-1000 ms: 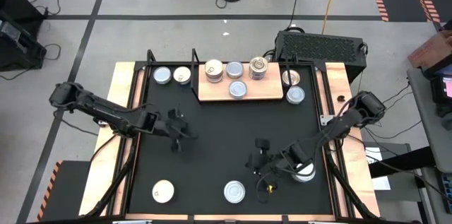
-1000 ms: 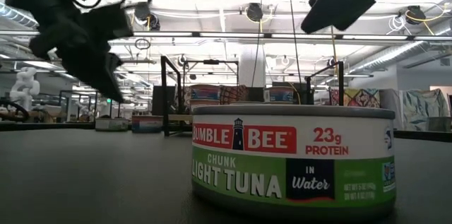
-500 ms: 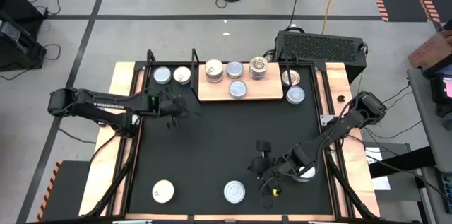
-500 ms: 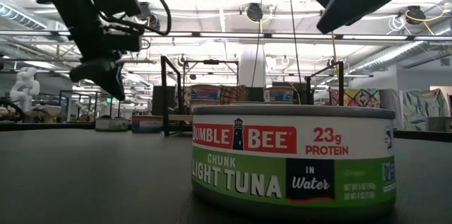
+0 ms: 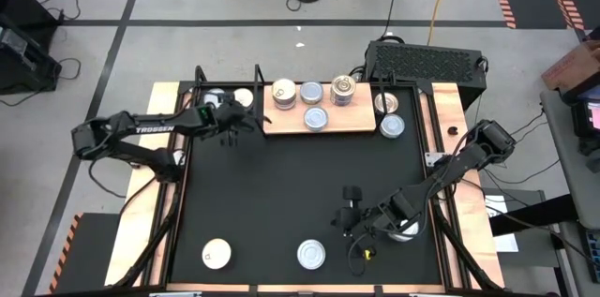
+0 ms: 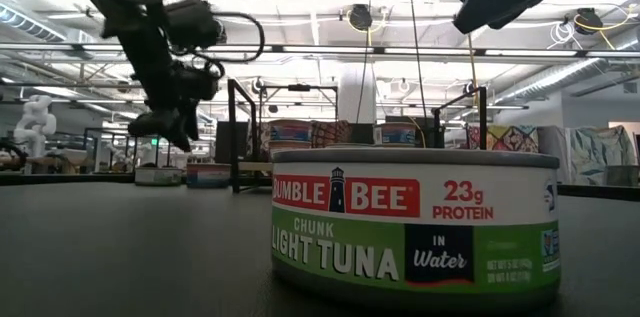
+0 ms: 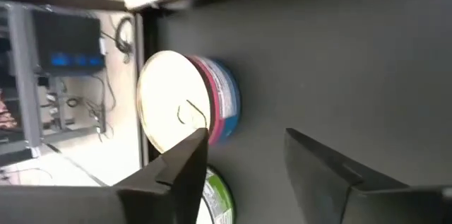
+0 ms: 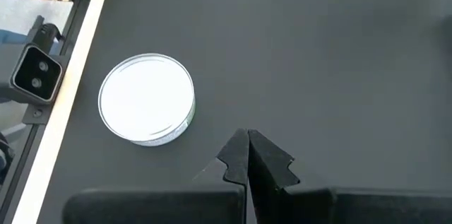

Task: Stack canned seafood by type on shelf
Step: Put the left blue tuna can on the shelf

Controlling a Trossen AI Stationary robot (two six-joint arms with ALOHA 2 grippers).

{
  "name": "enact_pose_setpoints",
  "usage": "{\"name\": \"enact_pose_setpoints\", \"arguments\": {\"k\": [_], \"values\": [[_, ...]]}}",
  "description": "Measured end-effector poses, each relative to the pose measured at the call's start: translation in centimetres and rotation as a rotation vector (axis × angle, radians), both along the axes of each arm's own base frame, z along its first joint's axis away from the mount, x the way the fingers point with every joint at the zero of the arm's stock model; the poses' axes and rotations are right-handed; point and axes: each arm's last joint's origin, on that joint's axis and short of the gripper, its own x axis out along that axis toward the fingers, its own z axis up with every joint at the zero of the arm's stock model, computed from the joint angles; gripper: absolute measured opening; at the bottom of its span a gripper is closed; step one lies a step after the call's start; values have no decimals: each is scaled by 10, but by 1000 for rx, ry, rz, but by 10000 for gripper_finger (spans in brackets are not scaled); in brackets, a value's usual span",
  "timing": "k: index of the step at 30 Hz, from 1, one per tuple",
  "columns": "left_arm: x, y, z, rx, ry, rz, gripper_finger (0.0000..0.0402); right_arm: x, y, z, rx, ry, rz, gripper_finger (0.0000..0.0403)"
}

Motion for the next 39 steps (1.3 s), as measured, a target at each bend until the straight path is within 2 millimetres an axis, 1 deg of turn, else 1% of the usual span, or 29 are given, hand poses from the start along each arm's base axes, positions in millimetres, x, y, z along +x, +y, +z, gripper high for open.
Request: {"name": "enact_pose_setpoints", "arguments": {"k": [4, 10, 14, 18, 21, 23, 32, 34, 39], "values": [[3, 18, -14, -11, 17, 44, 209, -1, 0, -1, -3, 13, -4, 0], [8, 43, -32, 21, 15, 75, 212, -3, 3, -1, -4, 15, 6, 0], [9, 51, -40, 27, 30, 77, 212, -4, 3, -1, -4, 15, 8, 0], [9, 52, -48, 11, 69, 66, 209, -3, 3, -1, -5, 15, 8, 0], [10, 52, -50, 7, 78, 66, 188, -3, 3, -1, -6, 15, 9, 0], [9, 52, -50, 10, 86, 68, 163, -3, 3, -1, -8, 15, 10, 0], [8, 53, -49, 40, 111, 94, 22, -3, 3, -1, -6, 15, 8, 0], [8, 51, -49, 44, 113, 97, 7, -3, 3, -1, -5, 15, 8, 0], [8, 41, -41, 39, 117, 73, 2, -3, 3, -1, 5, 16, -4, 0]]}}
